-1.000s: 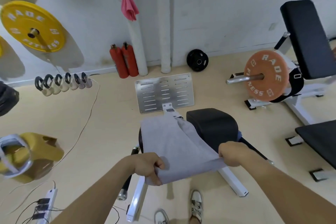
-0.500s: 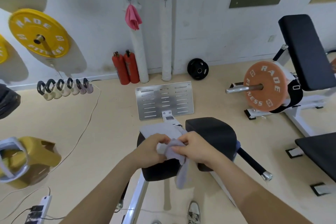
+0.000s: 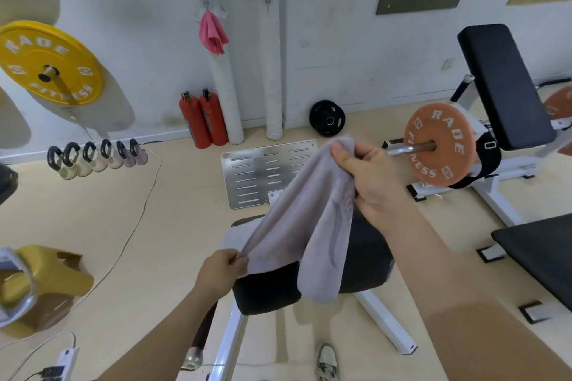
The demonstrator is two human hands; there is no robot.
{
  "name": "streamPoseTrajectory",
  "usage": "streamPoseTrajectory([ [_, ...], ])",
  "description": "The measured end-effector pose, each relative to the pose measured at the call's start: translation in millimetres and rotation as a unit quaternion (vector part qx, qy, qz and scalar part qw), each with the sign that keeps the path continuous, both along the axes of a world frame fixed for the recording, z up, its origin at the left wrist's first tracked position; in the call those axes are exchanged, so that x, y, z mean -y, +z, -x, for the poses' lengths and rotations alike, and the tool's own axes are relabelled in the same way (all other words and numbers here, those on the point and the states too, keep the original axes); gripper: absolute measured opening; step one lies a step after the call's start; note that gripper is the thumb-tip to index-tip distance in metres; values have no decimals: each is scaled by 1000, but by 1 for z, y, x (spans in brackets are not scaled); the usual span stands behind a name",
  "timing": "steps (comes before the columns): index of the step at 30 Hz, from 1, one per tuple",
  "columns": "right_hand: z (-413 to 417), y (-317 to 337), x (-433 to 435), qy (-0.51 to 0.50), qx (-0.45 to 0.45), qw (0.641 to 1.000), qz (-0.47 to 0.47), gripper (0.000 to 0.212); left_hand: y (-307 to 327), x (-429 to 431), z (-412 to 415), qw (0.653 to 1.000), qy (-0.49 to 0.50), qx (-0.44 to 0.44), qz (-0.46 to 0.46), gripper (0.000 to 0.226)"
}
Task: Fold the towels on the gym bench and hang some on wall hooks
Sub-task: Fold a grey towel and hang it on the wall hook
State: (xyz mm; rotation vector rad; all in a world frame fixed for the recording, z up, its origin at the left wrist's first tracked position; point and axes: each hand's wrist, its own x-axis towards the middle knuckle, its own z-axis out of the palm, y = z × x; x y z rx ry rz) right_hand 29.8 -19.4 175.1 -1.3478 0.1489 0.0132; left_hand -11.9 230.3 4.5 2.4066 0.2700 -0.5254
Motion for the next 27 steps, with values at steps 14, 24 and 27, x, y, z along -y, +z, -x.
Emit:
streamPoseTrajectory([
  [14,24,-33,-63,198,-24,917,344,41,130,49,-20,830,148,-2,538,24],
  [24,11,-32,-67,42,-41,971,232,7,126,53,-7,873,136,146,446,30],
  [27,3,-29,-66,-32,-33,981,190,13,121,59,2,905,111,151,383,27],
])
